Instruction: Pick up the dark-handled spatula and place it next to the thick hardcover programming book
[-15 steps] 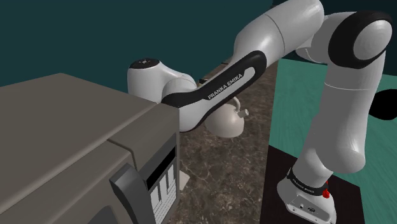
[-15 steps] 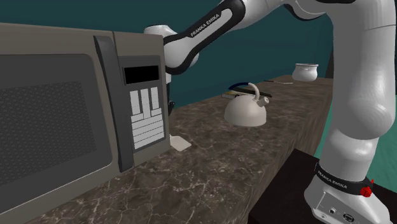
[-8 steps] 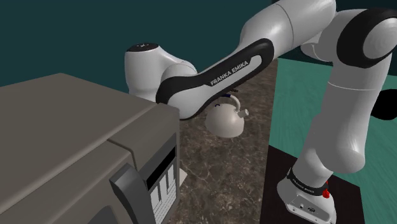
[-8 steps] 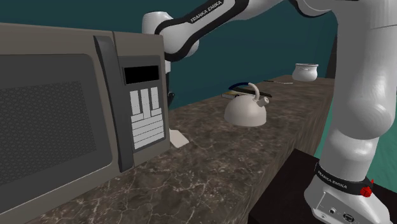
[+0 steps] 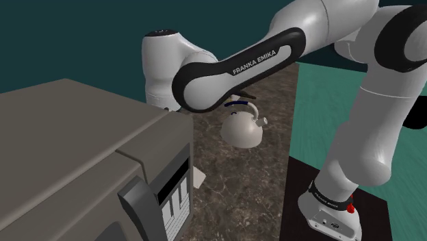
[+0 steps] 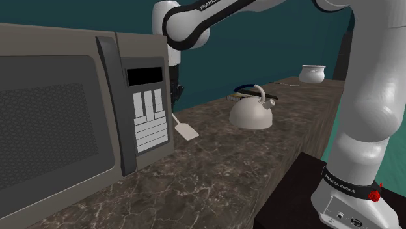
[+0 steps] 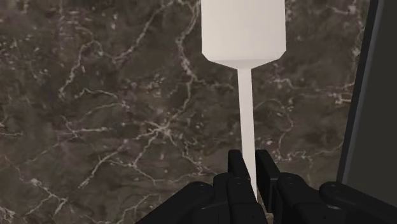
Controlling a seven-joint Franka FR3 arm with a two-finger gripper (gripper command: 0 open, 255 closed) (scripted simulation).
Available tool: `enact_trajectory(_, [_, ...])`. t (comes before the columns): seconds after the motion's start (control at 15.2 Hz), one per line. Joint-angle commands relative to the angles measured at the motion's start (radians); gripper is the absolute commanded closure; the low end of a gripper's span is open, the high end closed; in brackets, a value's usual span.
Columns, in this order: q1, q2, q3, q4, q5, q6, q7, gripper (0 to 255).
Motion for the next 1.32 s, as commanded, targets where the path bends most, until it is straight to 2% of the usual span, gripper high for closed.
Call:
enact_trajectory(0.0, [-0.03, -0.051, -0.014, -0.058, 0.032, 0.015, -0.057, 255])
enact_trajectory(0.59, [-0.134, -0.224, -0.124, -0.248, 0.128, 0.052, -0.318, 255])
enact_trajectory(1.25, [-0.234, -0.315, -0.28, -0.351, 0.152, 0.061, -0.589, 255])
